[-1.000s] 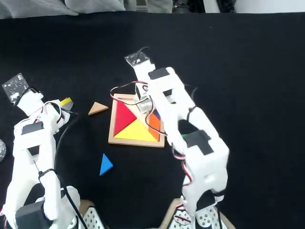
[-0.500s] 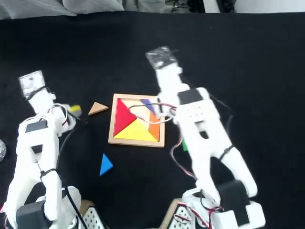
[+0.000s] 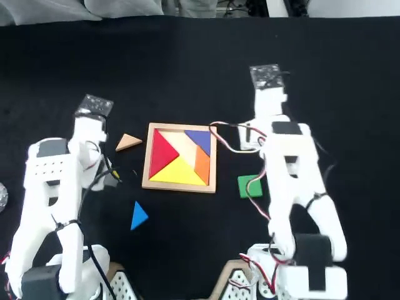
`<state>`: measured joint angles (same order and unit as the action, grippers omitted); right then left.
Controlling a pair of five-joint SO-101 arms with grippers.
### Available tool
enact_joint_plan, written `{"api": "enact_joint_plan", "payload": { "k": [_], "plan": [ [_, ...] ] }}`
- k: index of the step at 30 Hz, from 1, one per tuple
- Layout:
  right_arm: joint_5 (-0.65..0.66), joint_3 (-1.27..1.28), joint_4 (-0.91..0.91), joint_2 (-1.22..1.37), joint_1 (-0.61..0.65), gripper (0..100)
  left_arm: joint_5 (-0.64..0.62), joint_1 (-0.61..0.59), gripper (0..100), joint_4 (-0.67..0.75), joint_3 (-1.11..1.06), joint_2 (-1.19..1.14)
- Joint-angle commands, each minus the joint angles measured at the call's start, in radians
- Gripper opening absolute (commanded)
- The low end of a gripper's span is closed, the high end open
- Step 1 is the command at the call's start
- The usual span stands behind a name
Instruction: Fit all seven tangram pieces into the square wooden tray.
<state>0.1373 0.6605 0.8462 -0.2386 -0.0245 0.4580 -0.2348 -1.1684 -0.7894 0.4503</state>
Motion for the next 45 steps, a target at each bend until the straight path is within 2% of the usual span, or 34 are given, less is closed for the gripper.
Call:
{"api": "enact_joint_plan", "payload": {
  "k": [1,7,10,14,17,21,24,28,32,35,37,41,43,45],
  "plan": [
    [-0.032,0.027,0.04,-0.111,0.008,1.1,-0.018,0.028,21,0.123,-0.084,0.026],
    [-0.054,0.091,0.037,-0.168,0.023,1.1,-0.017,0.047,21,0.155,-0.147,0.032],
    [-0.063,0.11,-0.02,-0.14,0.025,1.1,-0.017,0.051,20,0.15,-0.17,0.032],
    [-0.061,0.14,-0.138,-0.045,0.025,1.1,-0.017,0.124,21,0.068,-0.159,0.021],
    [-0.055,0.116,-0.158,0.047,0.023,1.1,-0.023,0.196,21,-0.054,-0.117,0.032],
    [-0.054,0.051,-0.16,0.176,0.023,1.1,-0.11,0.219,21,-0.238,0.031,0.032],
    [-0.054,-0.008,-0.138,0.248,0.021,1.1,-0.166,0.259,21,-0.308,0.074,0.021],
    [-0.054,-0.05,-0.098,0.277,0.021,1.1,-0.305,0.371,22,-0.301,-0.021,0.029],
    [-0.054,-0.048,-0.098,0.277,0.021,1.1,-0.423,0.392,33,-0.158,-0.085,0.034],
    [-0.054,-0.048,-0.097,0.277,0.021,1.1,-0.387,0.311,36,0.006,-0.041,0.034],
    [-0.054,-0.048,-0.097,0.277,0.021,1.1,-0.311,0.225,36,0.109,0.038,0.026],
    [-0.054,-0.048,-0.1,0.278,0.021,1.1,0.041,0.153,35,0.133,0.186,0.02],
    [-0.054,-0.048,-0.1,0.28,0.021,1.1,0.112,0.13,31,0.146,0.226,0.018],
    [-0.054,-0.05,-0.1,0.282,0.021,1.1,0.109,0.116,27,0.195,0.252,-0.003]
  ]
}}
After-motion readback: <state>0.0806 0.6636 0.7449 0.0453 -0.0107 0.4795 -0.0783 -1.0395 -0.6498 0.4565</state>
